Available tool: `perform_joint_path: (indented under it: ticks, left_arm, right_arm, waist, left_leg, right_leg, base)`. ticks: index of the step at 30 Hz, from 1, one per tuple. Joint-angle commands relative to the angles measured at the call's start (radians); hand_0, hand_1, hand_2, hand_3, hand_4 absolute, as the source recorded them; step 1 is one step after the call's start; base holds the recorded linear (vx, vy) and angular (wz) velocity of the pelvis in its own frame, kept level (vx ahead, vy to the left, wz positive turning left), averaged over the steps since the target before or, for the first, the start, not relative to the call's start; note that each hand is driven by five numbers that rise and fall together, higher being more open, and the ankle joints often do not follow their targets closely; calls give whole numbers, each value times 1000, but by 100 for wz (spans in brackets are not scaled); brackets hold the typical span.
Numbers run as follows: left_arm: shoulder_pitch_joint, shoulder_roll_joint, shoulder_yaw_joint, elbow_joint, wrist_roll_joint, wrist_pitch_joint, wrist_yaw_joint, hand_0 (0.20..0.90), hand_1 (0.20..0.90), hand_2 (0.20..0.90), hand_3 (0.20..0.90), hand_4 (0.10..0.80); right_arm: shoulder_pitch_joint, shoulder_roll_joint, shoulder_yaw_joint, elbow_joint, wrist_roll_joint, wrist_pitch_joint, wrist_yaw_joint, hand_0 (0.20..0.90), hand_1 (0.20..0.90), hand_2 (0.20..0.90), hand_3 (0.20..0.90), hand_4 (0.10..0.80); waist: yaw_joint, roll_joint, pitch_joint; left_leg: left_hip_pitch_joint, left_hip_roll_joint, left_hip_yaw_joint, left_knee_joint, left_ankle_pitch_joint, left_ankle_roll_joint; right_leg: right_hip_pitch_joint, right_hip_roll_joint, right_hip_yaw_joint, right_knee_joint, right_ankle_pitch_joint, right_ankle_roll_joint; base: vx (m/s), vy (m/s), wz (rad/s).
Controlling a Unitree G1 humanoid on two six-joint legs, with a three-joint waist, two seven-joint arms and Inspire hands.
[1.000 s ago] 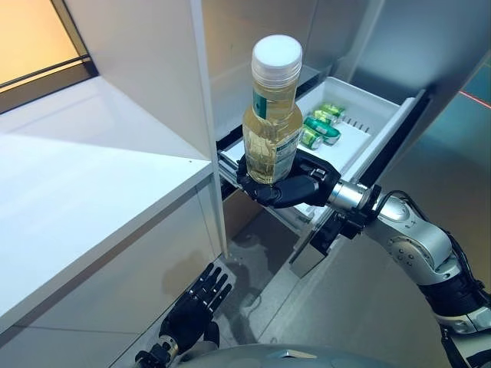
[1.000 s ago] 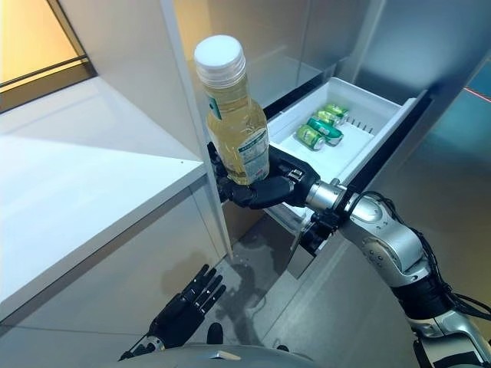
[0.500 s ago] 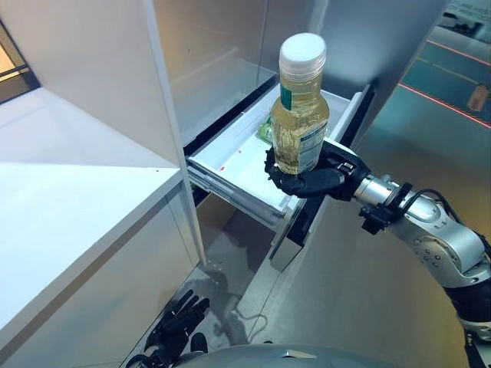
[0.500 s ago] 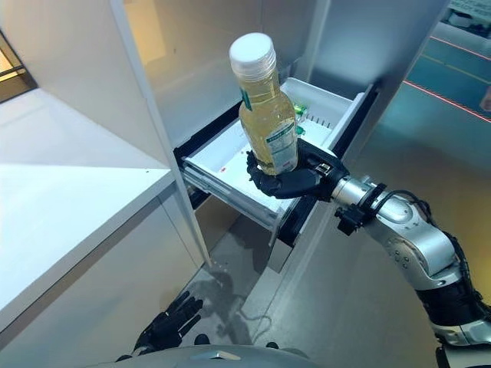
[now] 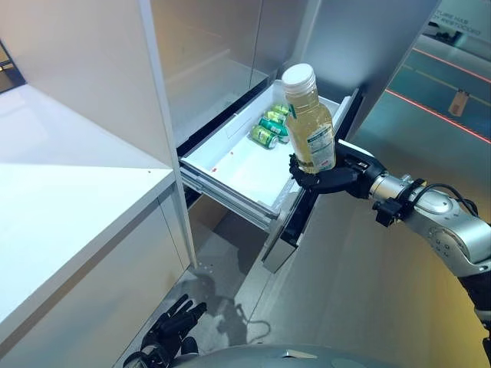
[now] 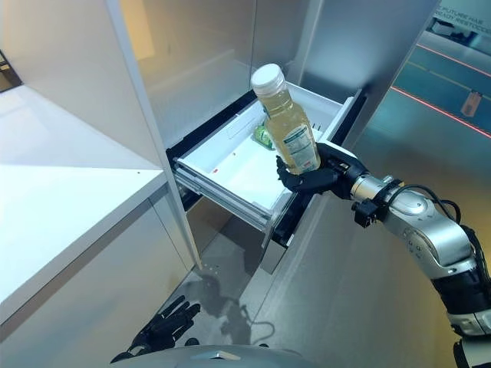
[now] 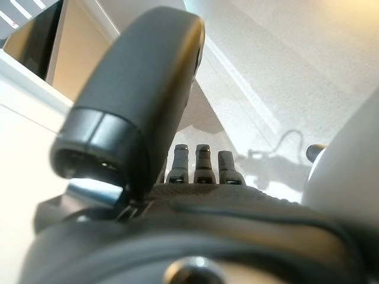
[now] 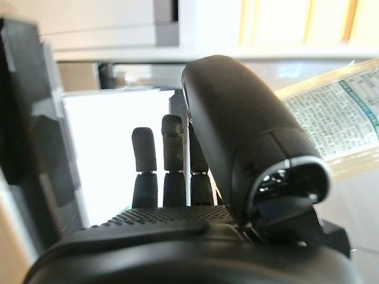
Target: Put drinks into fridge and close the fridge
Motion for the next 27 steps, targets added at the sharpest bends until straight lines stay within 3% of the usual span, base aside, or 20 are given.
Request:
perform_joint_path:
  ticks: [1,17,21,25,27]
  left_arm:
    - [41,16,-54,98,74,-8,13,900,900,900,900,800]
    - [43,55,-35,85,228,-12,144,900,900,900,900,800]
    - [47,66,-79,-38,181,117,200,900,900,900,900,800]
    - [6,115,-95,-111,120,266,223,900,900,900,900,800]
    - [-10,128,-95,-126,109,299,226,900,900,900,900,800]
  right_arm:
    - [-274,9,-80,37,32,-89,-37,300,300,300,200,100]
    - [-490,106,77,429,-41,-61,-82,300,300,300,200,100]
    - [-533,105,135,475,-49,-32,-88,300,300,300,200,100]
    - [-613,74,171,625,-104,10,13,300,300,300,200,100]
    - [-629,76,187,670,-127,33,20,300,300,300,200,100]
  waist:
    - [65,-26,-46]
    - [161,-67,-3]
    - [165,-45,2]
    - [169,-11,-2]
    - [174,-4,4]
  left_leg:
    - [39,-51,-21,2,-154,53]
    - [27,-36,-62,2,-143,51]
    - [31,-39,-67,2,-138,50]
    - [30,-40,-66,2,-135,53]
    - [27,-39,-66,2,-132,54]
  right_leg:
    - [-69,70,14,4,60,42]
    - [-57,74,-36,4,62,42]
    - [-53,68,-37,4,65,43]
    - [-52,64,-36,4,64,43]
    - [-52,62,-38,4,63,40]
  base:
    - [118,-107,6]
    - [70,-77,12]
    - [54,38,4]
    - [61,82,6]
    - [17,23,1]
